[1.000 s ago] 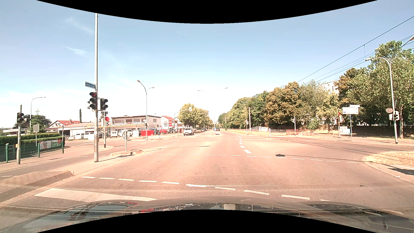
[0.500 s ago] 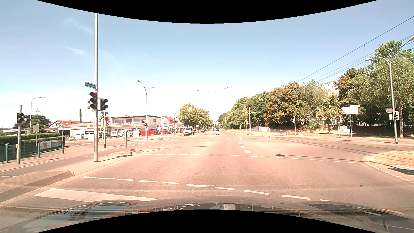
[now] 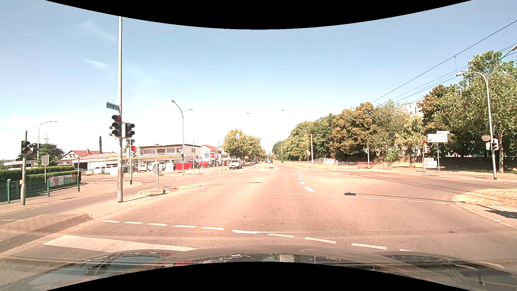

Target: Follow the waypoints while adhering to traffic rules and regulations

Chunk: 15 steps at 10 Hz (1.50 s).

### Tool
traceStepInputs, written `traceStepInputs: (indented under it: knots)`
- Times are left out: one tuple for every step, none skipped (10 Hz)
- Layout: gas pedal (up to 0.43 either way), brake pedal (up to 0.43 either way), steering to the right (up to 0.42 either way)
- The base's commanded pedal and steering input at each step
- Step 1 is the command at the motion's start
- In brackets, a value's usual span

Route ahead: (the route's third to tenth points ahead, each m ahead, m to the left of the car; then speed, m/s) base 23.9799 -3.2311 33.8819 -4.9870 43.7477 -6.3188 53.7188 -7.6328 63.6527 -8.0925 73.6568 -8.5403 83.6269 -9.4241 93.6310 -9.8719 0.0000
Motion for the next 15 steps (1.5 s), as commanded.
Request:
traceStepInputs:
  knots:
    - [0.0, 0.244, 0.008]
    - [0.0, 0.238, 0.008]
    - [0.0, 0.244, 0.008]
    - [0.0, 0.244, 0.008]
    - [0.0, 0.244, 0.008]
    - [0.0, 0.238, 0.008]
    - [0.0, 0.238, 0.008]
    - [0.0, 0.238, 0.008]
    - [0.0, 0.244, 0.008]
    - [0.0, 0.238, 0.009]
    - [0.0, 0.238, 0.008]
    - [0.0, 0.238, 0.008]
    - [0.0, 0.238, 0.008]
    - [0.0, 0.238, 0.008]
    - [0.0, 0.232, 0.008]
